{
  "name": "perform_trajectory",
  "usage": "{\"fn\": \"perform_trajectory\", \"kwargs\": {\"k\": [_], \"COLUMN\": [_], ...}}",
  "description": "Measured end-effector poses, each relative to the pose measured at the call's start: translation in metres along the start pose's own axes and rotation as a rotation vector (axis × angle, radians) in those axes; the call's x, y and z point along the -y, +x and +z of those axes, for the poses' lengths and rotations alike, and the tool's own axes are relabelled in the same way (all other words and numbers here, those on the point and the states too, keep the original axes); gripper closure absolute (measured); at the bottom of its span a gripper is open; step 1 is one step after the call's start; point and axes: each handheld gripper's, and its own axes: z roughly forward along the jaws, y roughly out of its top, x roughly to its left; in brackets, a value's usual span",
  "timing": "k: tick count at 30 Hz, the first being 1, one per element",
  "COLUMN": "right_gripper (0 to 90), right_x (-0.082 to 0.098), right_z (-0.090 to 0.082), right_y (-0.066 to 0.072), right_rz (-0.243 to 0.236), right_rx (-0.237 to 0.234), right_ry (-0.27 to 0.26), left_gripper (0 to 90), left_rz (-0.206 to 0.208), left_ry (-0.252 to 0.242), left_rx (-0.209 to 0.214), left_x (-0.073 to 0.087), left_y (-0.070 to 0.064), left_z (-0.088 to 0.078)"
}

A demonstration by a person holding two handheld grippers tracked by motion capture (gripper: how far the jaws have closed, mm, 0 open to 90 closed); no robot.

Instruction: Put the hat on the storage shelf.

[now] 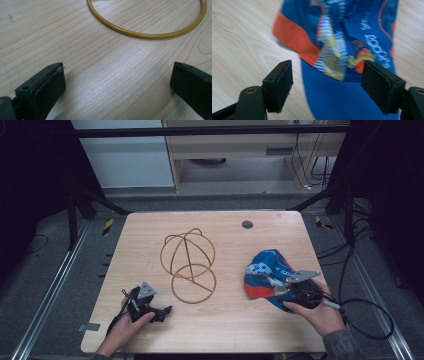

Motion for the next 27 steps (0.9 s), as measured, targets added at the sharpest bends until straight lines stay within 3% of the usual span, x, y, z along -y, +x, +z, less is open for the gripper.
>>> {"fn": "perform_trajectory", "kwargs": {"k": [2, 4, 10, 15, 22, 27], "right_gripper": [28.4, 30.9, 32.2, 34.8, 42.5, 40.6], "right_x": [-0.005, -0.011, -0.02, -0.027, -0.049, -0.054], "right_z": [-0.002, -0.005, -0.007, -0.005, -0.003, 0.003], "right_y": [-0.009, -0.021, -0.036, -0.042, -0.045, -0.043], "right_rz": [-0.005, 0.004, 0.029, 0.04, 0.011, 0.008], "right_rx": [0.015, 0.0, -0.025, -0.044, -0.049, -0.057], "right_ry": [0.031, 0.055, 0.06, 0.084, 0.086, 0.09], "left_gripper": [0.0, 0.0, 0.0, 0.0, 0.0, 0.0], "left_rz": [0.0, 0.0, 0.0, 0.0, 0.001, 0.0], "left_ry": [0.0, 0.0, 0.0, 0.001, -0.001, -0.001], "left_rx": [0.0, 0.0, 0.0, 0.0, 0.001, 0.001], "left_x": [0.0, 0.0, 0.0, 0.0, 0.0, 0.0], "left_y": [0.0, 0.0, 0.0, 0.0, 0.0, 0.0], "left_z": [0.0, 0.0, 0.0, 0.0, 0.0, 0.0]}}
